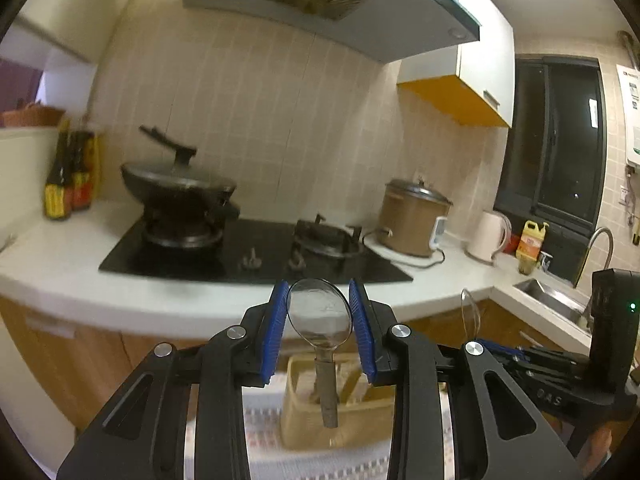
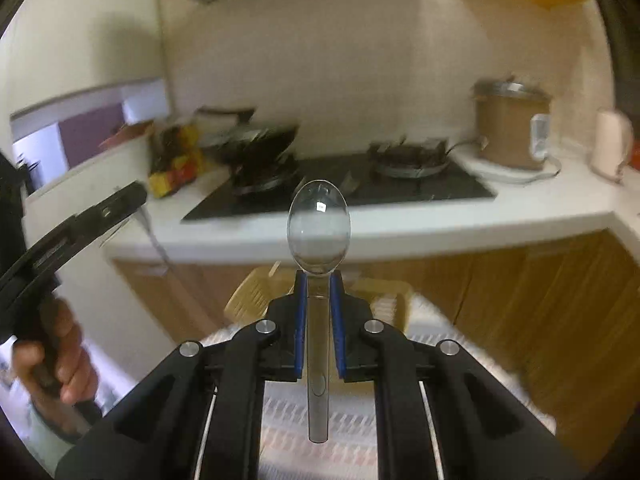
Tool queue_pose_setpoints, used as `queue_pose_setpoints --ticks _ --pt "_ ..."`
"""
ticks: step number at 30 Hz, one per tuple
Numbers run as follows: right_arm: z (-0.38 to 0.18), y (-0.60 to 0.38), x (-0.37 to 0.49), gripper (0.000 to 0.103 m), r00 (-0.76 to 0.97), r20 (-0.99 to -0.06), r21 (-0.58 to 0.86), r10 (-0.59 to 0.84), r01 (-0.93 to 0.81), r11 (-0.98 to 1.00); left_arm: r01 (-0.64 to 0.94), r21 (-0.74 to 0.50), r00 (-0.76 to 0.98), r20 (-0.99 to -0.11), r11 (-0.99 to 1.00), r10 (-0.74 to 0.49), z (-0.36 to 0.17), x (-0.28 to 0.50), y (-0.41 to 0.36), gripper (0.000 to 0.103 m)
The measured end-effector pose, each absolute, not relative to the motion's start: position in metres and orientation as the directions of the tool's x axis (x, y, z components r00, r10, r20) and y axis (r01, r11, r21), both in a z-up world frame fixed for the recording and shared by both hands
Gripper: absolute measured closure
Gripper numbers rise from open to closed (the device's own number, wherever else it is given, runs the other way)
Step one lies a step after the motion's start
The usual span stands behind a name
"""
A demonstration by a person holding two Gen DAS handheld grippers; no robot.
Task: Organize utensils
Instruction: 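Lift both clear spoons and lower them into the beige caddy, then move both grippers back to the table toward the chopsticks and dark knife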
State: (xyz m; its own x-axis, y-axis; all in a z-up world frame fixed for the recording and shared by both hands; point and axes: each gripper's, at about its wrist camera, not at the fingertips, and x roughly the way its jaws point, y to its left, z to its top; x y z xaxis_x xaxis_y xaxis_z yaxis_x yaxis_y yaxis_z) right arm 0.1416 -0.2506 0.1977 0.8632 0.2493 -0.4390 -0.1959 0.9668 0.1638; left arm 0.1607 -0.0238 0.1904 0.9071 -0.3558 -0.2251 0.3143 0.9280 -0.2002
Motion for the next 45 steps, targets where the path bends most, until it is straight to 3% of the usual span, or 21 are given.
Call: queue_pose_setpoints --ticks 7,18,28,30,31,32,39,45 --pt "0.207 -0.265 0.169 0.094 0.947 -0.279 0.114 0.160 -0.133 0.984 0.288 -0.166 0.925 -0.205 0.943 -0.319 0.195 0.192 -0.038 0.073" --pt "0.161 -0.265 0.193 0.093 0.961 -0.266 0.021 0.078 -0.075 0.997 0.295 -0.117 0.904 -0.286 0.948 -0.316 0.153 0.226 -0.053 0.073" --pt "0.142 -0.275 0.184 0.091 0.931 -0.342 0.076 0.128 -0.109 0.991 0.322 -0.140 0.868 -0.351 0.936 -0.351 0.135 0.229 -0.050 0.070" --pt "0.141 -0.279 0.181 0.075 0.910 -0.381 0.102 0.161 -0.132 0.986 0.327 -0.157 0.860 -0.359 0.932 -0.363 0.136 0.225 -0.044 0.061" --pt "0.141 -0.280 0.177 0.057 0.908 -0.384 0.108 0.164 -0.132 0.985 0.327 -0.162 0.859 -0.358 0.931 -0.365 0.137 0.223 -0.042 0.061" --pt "0.142 -0.283 0.172 0.054 0.909 -0.382 0.115 0.165 -0.131 0.985 0.328 -0.170 0.857 -0.360 0.929 -0.369 0.138 0.219 -0.038 0.061" --pt "0.159 -0.296 0.131 0.054 0.891 -0.413 0.171 0.189 -0.128 0.977 0.349 -0.239 0.816 -0.397 0.906 -0.419 0.145 0.189 -0.015 0.060" --pt "0.168 -0.289 0.100 0.054 0.803 -0.541 0.198 0.249 -0.166 0.966 0.362 -0.269 0.742 -0.497 0.893 -0.450 0.139 0.161 -0.005 0.060"
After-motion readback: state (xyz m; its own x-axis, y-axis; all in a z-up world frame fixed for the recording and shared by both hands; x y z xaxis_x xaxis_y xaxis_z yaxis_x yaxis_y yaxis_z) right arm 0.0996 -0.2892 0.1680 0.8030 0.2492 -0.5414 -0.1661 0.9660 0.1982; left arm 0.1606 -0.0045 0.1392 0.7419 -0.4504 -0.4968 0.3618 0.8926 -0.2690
